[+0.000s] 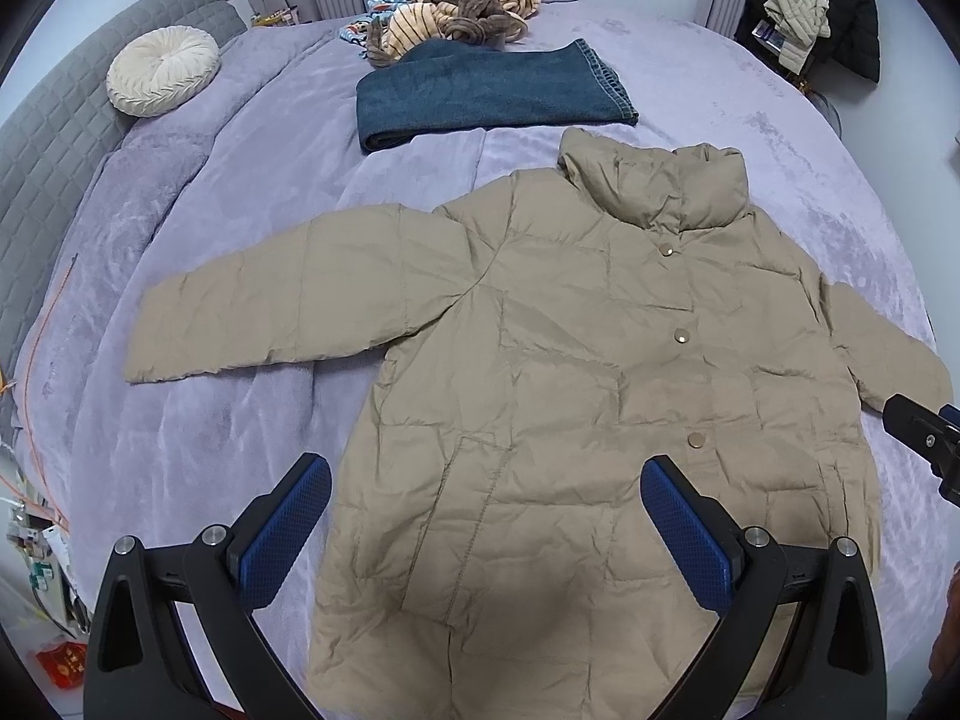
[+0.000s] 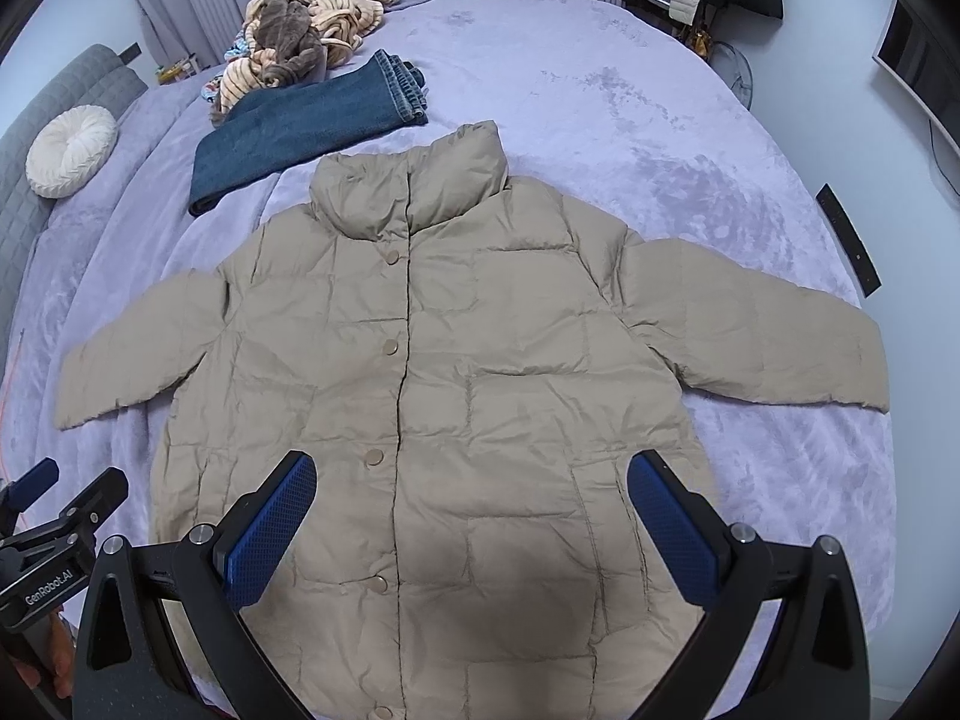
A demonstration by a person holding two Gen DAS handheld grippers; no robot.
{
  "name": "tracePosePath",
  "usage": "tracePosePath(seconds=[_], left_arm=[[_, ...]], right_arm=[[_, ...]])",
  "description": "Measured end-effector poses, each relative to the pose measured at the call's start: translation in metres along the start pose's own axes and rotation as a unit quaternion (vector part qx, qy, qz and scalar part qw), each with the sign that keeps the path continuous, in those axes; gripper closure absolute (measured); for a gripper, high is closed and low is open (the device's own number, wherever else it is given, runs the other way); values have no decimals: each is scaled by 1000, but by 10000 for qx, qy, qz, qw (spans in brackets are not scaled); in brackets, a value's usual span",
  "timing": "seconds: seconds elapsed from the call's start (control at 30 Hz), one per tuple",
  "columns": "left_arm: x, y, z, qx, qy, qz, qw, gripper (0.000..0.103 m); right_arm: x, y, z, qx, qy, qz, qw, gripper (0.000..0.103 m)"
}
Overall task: Fold large clothes
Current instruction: 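Grasp the jacket side nearest the left tool and lift it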
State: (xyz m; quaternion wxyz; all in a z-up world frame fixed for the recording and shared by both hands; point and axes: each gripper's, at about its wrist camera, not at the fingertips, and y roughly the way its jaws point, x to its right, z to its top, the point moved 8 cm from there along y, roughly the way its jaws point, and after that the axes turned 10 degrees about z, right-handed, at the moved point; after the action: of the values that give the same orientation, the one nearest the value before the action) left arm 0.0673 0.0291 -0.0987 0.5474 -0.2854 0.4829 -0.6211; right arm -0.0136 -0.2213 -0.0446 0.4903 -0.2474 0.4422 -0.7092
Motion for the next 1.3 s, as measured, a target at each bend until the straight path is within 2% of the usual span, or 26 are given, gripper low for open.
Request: tracePosePath(seconds=[0.13, 0.23, 0.37, 0.47, 0.6, 0.7, 0.8, 0.9, 0.97, 1.0, 1.03, 1.07, 1.1, 1.13, 1.17, 1.27, 1.3], left_arm=[[-8, 18, 1, -103, -144, -98, 9998, 0], [-18, 39, 1, -253, -329, -479, 9980, 0], [-54, 78, 8, -296, -977, -918, 9905, 0], [-99, 115, 15, -289, -1707, -1127, 9784, 0], [-166, 171, 21, -374, -2835, -1451, 9472, 0], [-203, 211, 25, -456, -3360, -1556, 9278, 0], [-227, 242, 32, -484, -3668, -1539, 9162, 0], [-246, 259, 48, -326, -3818, -1462, 9120, 4], [-259, 266, 65, -161, -3821, -1306, 9147, 23], [-265, 270, 72, -147, -3828, -1269, 9149, 42], [-271, 274, 79, -101, -3861, -1280, 9135, 73], [-277, 277, 85, -48, -3875, -1337, 9121, 89], [-280, 280, 92, 15, -3877, -1465, 9101, 95], [-287, 279, 97, 102, -3922, -1372, 9095, 95], [-292, 274, 101, 209, -3883, -1213, 9133, 95], [-293, 244, 108, 574, -3508, -849, 9308, 95], [-291, 231, 112, 728, -3300, -699, 9386, 95]], right_arm=[[-10, 11, 5, 106, 194, 401, 9990, 0], [-16, 19, 8, 186, 283, 615, 9975, 0], [-27, 38, 5, 7, 275, 778, 9966, 0], [-39, 55, 1, -80, 353, 1013, 9942, 0], [-64, 77, -3, 17, 315, 1441, 9891, 0], [-93, 99, -10, -417, -58, 1541, 9872, 0], [-116, 119, -18, -682, -203, 1541, 9855, 0], [-125, 141, -27, -1052, -13, 1681, 9801, 0], [-132, 150, -29, -1141, 99, 1731, 9782, 0], [-136, 153, -29, -1152, 115, 1748, 9778, 0], [-141, 157, -27, -1138, 110, 1754, 9778, 0], [-146, 159, -24, -1136, 118, 1783, 9773, 0], [-149, 159, -22, -1143, 143, 1826, 9764, 0], [-157, 163, -18, -1099, 161, 1881, 9759, 0], [-157, 159, -16, -1154, 218, 1955, 9736, 0], [-172, 161, 1, -958, 364, 2201, 9701, 1], [-177, 164, 8, -865, 445, 2288, 9686, 8]])
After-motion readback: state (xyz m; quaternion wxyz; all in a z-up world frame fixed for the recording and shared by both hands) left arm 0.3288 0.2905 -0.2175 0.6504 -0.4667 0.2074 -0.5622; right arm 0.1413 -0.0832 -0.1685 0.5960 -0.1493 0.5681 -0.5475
